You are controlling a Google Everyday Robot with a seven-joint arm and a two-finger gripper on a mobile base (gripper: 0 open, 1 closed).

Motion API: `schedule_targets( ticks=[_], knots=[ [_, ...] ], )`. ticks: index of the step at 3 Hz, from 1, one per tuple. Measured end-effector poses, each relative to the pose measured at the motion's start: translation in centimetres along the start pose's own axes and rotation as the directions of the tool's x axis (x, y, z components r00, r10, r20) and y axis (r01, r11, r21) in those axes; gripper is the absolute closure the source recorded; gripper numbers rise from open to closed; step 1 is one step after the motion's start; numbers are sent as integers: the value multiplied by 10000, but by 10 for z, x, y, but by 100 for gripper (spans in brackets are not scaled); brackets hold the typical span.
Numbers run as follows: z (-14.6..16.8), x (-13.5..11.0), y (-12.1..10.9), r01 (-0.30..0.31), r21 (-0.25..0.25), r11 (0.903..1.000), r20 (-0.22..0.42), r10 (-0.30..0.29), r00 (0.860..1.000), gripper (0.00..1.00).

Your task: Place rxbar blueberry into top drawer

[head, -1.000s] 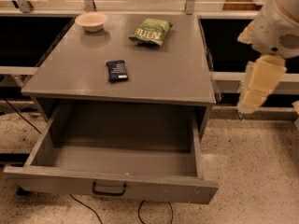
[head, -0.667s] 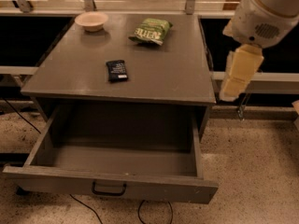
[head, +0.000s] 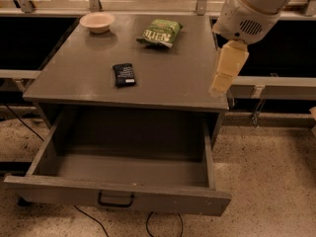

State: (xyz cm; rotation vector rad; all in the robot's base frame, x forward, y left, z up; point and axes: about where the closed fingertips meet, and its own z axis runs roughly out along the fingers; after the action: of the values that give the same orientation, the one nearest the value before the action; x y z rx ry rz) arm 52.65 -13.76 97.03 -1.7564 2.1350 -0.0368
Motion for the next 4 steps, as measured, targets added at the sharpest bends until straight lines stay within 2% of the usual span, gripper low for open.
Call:
schedule_targets(
  ticks=[1, 2, 3, 4],
  knots=[
    [11, -16, -2, 533, -372, 9979, 186, -527, 9984, 0],
    [11, -16, -2, 530, -371, 9979, 190, -524, 9984, 0],
    [24, -25, -12, 239, -309, 9992, 596, -221, 9980, 0],
    [39, -38, -25, 193, -358, 9992, 973, -157, 9951, 0]
  ],
)
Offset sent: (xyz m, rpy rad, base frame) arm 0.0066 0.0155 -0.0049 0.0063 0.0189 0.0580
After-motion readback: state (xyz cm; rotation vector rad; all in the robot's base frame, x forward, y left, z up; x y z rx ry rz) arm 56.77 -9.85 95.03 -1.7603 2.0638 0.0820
